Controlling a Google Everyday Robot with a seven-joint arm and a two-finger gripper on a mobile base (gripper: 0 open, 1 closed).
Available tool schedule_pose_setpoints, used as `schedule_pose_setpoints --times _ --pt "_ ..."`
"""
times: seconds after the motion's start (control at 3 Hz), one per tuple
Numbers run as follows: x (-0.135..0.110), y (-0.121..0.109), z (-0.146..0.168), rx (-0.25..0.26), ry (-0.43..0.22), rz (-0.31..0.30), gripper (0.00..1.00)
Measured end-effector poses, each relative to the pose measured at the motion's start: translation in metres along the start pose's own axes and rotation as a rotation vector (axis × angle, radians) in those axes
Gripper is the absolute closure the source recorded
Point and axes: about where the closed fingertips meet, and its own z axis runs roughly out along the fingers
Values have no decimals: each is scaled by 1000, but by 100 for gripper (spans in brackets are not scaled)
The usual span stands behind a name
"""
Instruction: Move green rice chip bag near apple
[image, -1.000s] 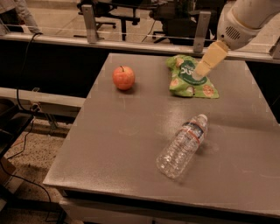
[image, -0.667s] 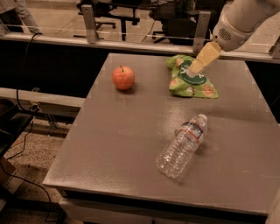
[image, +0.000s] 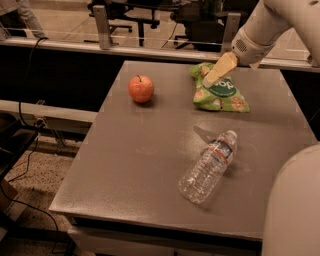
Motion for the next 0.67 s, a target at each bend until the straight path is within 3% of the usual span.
schedule_pose_setpoints --times 0.67 --pt "-10 3 49 -30 92 76 0"
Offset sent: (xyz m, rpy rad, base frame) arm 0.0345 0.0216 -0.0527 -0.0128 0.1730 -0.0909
